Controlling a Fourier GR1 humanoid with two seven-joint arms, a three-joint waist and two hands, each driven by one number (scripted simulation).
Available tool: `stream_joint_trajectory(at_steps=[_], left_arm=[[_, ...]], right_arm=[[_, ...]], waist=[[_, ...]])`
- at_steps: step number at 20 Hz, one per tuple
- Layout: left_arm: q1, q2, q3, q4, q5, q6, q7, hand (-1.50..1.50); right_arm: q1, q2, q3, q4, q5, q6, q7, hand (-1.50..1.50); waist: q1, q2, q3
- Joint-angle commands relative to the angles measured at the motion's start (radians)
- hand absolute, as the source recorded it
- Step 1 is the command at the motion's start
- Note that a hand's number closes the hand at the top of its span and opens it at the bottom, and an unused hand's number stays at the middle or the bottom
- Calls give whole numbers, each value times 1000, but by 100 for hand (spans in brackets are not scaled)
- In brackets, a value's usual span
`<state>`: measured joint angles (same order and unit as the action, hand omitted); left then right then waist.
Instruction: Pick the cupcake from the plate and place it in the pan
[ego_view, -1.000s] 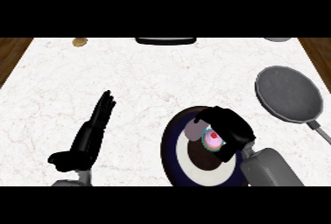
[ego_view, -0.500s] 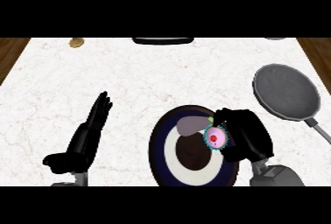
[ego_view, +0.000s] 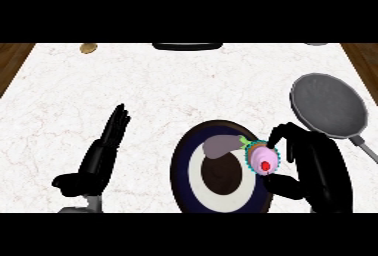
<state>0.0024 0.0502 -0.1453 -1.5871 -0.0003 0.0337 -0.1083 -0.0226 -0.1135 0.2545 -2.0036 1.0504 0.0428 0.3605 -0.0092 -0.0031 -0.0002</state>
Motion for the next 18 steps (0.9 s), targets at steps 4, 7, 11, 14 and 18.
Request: stream_joint_trajectory(at_steps=[4,7,11,14,18], left_arm=[[-56,-20,17,84,-1,-4,-39,0],[-57,1,35,25,16,-16,0,0],[-74,-8,34,64,0,-12,-9,0],[-38,7,38,75,5,-33,-55,0],[-3,9,19,-39,9,-29,11,0]], right_arm=[[-43,31,-198,1,-153,-21,31,150],[-99,6,-325,129,-256,-79,-58,150],[-162,-68,-443,331,-266,-182,-190,150],[-234,-96,-486,478,-200,-318,-264,150],[-291,-176,-575,703,-206,-450,-413,150]], waist=[[5,4,0],[11,5,1],[13,5,1],[21,8,1],[29,8,2]])
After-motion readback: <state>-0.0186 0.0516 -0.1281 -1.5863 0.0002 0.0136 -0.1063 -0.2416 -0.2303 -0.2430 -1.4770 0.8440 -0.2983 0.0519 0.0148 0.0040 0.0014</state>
